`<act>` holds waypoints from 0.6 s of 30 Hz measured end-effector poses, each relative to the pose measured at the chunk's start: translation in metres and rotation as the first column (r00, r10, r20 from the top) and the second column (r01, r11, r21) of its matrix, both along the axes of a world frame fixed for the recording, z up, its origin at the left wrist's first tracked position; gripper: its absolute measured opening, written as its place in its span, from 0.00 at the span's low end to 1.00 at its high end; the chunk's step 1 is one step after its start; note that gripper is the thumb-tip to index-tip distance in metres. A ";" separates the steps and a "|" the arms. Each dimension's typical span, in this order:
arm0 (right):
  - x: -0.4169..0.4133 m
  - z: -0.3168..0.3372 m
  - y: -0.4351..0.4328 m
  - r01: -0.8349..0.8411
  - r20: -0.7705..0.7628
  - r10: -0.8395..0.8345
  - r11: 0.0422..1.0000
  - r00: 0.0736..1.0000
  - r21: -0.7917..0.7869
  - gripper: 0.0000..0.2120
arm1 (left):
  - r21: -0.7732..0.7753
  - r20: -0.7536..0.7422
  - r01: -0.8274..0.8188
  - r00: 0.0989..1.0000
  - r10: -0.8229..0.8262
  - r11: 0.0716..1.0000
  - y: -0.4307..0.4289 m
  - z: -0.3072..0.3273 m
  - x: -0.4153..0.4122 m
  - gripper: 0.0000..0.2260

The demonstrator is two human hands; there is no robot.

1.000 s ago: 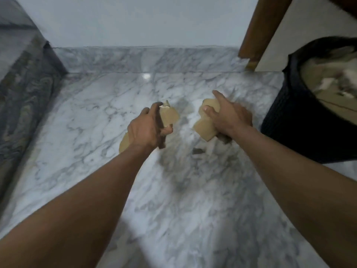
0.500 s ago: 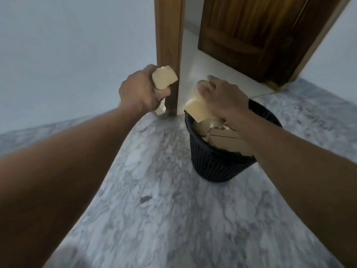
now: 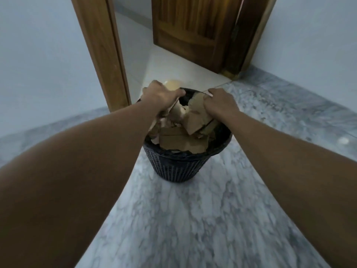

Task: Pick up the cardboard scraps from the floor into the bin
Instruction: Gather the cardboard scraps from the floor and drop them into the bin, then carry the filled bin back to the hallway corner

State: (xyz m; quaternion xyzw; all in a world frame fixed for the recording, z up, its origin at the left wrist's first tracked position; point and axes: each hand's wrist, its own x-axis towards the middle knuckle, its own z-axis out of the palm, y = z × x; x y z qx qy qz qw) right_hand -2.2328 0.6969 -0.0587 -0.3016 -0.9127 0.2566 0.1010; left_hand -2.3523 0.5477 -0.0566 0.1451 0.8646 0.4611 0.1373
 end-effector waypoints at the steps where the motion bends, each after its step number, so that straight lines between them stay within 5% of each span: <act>1: 0.004 0.001 0.001 0.000 -0.037 0.000 1.000 0.999 0.000 0.25 | -0.062 -0.008 0.027 1.000 -0.028 0.998 -0.001 -0.002 -0.001 0.47; 4: 0.013 0.000 0.010 0.089 -0.138 -0.083 0.995 0.987 0.039 0.24 | -0.116 -0.134 0.056 0.988 -0.072 0.992 -0.017 -0.003 -0.003 0.48; 8: 0.030 -0.019 0.028 0.132 0.004 -0.132 0.986 0.991 -0.098 0.31 | -0.169 -0.341 -0.125 0.938 0.061 0.978 -0.055 -0.024 -0.013 0.36; 11: 0.043 -0.040 0.030 0.136 0.052 -0.126 0.910 0.991 -0.391 0.32 | -0.130 -0.087 -0.112 0.991 0.101 0.985 -0.076 -0.046 -0.021 0.29; 14: 0.047 -0.056 0.028 0.119 -0.085 -0.228 0.749 0.970 -0.652 0.31 | 0.166 0.295 -0.077 0.955 0.025 0.983 -0.084 -0.068 -0.018 0.27; 18: 0.043 -0.066 0.036 0.073 -0.165 -0.242 0.743 0.956 -0.665 0.31 | 0.385 0.347 -0.153 0.938 0.011 0.910 -0.075 -0.072 -0.011 0.34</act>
